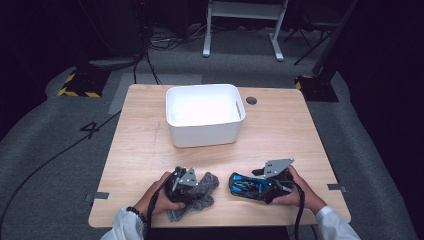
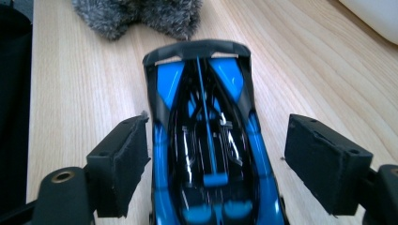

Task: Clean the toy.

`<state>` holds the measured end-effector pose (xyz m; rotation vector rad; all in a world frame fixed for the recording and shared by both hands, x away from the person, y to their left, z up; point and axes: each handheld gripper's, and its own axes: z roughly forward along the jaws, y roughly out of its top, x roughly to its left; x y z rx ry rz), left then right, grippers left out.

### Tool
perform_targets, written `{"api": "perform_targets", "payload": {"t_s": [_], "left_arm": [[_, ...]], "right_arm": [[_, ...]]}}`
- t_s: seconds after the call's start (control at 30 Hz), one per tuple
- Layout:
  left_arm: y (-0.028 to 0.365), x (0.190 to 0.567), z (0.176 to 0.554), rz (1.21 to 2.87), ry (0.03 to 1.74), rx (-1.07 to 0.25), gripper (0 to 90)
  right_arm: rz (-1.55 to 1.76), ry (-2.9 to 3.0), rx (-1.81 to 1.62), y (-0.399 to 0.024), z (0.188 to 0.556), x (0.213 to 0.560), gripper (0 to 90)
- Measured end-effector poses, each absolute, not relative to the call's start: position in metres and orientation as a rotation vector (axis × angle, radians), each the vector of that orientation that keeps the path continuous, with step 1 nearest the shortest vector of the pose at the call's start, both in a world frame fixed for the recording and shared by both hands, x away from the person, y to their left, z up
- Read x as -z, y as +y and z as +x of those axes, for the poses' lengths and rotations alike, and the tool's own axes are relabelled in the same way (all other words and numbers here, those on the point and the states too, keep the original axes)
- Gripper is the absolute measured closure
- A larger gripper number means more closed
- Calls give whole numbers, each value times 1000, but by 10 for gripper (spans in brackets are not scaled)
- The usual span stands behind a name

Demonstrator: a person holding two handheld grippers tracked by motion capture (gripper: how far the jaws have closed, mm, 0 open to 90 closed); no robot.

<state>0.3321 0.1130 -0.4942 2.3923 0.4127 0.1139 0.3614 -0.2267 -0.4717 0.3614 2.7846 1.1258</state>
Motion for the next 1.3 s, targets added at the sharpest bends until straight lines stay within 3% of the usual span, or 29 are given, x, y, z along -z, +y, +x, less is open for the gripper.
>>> {"api": "perform_targets", "payload": {"t_s": [0.63,1.3], "left_arm": [[113,495,332,2397,390,-116,620],[115,495,341,2389,386,-37,612]], "right_arm": [[369,2886,-943,-176,371,484,215],[353,2900,-891,-163,373,488,230]]}}
